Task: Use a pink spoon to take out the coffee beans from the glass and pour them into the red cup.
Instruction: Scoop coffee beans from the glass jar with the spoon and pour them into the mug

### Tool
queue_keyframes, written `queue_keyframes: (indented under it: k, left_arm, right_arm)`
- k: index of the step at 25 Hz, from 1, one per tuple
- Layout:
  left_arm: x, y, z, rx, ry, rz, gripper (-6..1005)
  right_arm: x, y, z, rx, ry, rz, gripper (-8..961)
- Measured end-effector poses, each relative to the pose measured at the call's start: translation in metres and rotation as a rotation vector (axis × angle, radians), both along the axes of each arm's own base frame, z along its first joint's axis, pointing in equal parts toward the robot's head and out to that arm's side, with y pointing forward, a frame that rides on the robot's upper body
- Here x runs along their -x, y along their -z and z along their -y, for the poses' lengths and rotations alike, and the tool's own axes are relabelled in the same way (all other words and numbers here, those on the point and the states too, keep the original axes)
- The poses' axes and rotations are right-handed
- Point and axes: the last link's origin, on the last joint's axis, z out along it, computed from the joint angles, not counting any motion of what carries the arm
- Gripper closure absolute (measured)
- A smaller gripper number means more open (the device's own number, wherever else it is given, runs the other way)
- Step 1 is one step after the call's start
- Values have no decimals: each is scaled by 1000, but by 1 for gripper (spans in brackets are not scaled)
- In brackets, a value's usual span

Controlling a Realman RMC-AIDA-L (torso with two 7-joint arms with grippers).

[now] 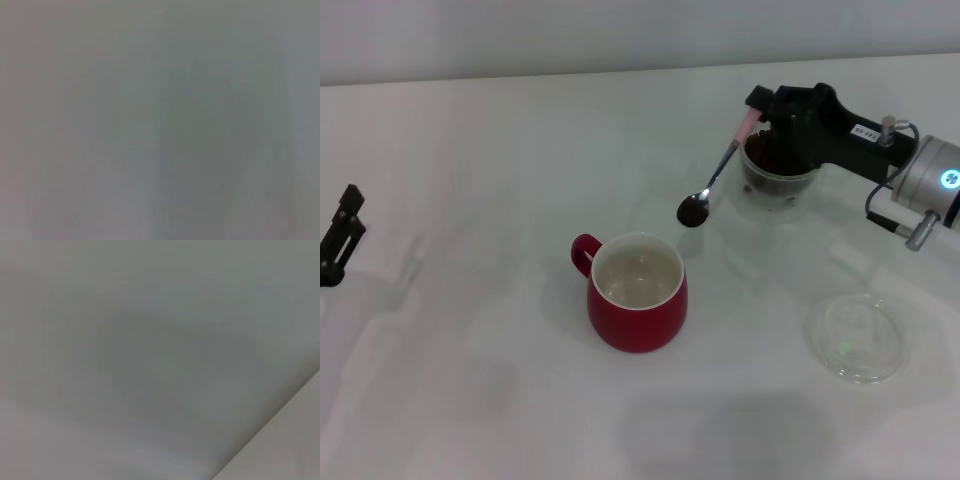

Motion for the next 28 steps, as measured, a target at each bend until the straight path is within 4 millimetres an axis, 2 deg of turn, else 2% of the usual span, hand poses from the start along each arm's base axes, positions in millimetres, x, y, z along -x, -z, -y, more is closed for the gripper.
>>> queue_keyframes:
  k: [7, 19, 28]
  left_arm:
    - [2, 1, 4, 1, -10, 6, 347]
    - [1, 4, 7, 7, -13, 22, 347]
    - [-1, 5, 5, 10, -7, 23, 348]
  right_arm:
    - [14, 16, 3, 52, -54, -11, 750]
    - [29, 23, 2, 69, -158, 30, 746]
    - [46, 30, -7, 62, -301, 150, 744]
